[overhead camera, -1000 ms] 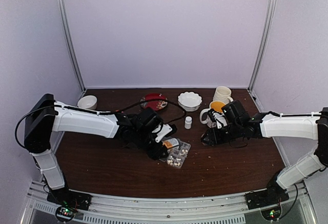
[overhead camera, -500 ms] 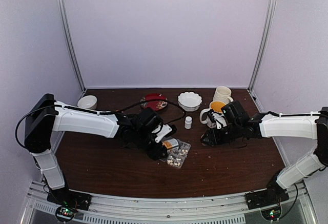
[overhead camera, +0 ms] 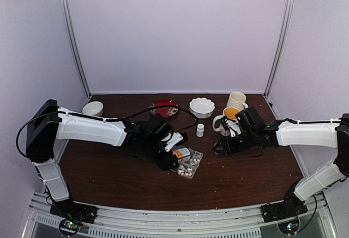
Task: Sort the pills into containers
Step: Pour the pill into the compartment of the pill container.
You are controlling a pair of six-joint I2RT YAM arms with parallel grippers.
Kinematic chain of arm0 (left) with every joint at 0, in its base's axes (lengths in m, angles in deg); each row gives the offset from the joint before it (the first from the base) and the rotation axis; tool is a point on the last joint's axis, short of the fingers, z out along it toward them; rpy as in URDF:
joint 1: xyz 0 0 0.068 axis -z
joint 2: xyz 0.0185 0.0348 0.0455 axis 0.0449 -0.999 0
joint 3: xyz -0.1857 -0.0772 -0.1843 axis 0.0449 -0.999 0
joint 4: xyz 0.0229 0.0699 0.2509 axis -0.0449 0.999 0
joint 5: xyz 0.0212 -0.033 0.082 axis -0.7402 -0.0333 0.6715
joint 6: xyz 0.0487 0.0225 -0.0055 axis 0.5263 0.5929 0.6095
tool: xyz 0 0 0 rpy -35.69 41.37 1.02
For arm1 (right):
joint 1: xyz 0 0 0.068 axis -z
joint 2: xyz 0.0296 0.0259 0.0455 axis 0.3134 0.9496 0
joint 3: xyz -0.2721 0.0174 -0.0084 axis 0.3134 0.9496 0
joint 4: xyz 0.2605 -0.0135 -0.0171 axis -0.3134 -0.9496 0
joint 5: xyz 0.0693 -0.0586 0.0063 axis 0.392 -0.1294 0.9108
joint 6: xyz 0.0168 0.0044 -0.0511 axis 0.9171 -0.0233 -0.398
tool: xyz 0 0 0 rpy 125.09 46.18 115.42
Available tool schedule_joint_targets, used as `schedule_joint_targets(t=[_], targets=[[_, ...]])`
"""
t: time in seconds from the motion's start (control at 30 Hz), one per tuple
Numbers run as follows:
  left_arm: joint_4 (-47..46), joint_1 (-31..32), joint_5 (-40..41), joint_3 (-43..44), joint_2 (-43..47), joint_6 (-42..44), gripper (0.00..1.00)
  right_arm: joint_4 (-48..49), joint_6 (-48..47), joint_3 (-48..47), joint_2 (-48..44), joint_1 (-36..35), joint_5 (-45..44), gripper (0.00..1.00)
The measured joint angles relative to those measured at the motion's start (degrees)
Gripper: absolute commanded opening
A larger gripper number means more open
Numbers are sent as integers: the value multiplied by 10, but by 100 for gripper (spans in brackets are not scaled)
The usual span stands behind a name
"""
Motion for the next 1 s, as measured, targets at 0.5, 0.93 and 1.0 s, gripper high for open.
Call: schedule_joint_targets(t=[0.5, 0.93, 1.0], targets=[[13, 2, 12, 16, 0, -2, 0, 3, 0, 0, 0, 1, 1, 0], [-23, 3, 12, -8, 2, -4, 0, 13, -1, 0, 0, 1, 6, 0], [-45, 3, 9, -26, 4, -4, 0, 20, -2, 1, -2, 1, 13, 0]])
